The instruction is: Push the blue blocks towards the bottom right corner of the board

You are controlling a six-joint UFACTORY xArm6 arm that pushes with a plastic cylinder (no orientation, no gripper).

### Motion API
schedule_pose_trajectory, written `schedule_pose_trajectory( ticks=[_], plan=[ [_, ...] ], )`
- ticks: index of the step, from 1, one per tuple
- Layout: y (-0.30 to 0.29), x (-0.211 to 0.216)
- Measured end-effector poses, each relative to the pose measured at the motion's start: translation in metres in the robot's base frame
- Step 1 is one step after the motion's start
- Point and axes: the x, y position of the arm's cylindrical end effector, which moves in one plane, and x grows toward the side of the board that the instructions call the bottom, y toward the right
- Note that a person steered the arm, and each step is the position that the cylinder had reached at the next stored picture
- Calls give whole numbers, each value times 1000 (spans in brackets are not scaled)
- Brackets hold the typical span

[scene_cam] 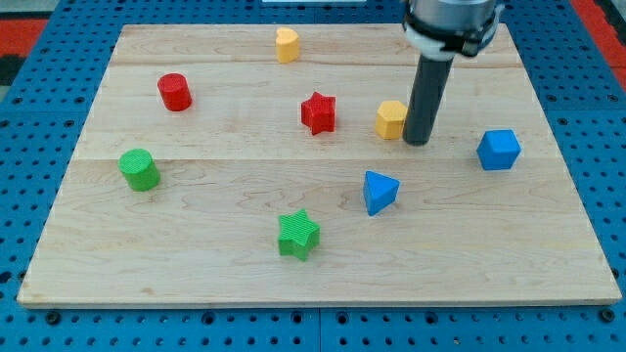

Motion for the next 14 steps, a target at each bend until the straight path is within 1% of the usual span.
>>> schedule_pose_trajectory(
  ticks=[1, 2, 3, 4, 5, 6, 7, 8, 9, 10, 11, 12, 13, 14],
  plan=[
    [18, -36],
    [74, -48],
    [110, -9],
    [101, 30],
    [111, 72],
    [68, 107],
    [68, 83],
    [35, 63],
    [-14, 60],
    [-54, 77],
    [-59, 50],
    [-137, 58],
    [-150, 95],
    [-102, 94]
  ],
)
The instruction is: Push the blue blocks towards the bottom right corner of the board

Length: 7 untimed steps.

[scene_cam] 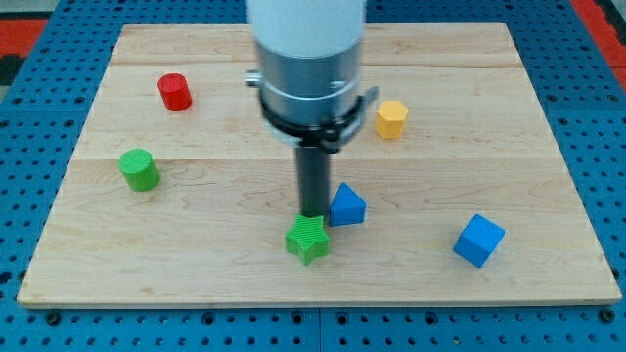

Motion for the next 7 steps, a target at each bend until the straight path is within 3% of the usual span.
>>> schedule_pose_trajectory(
  ticks=[3, 5, 6, 7],
  plan=[
    [114, -37],
    [-125, -28],
    [-113, 33],
    [-44, 51]
  ],
)
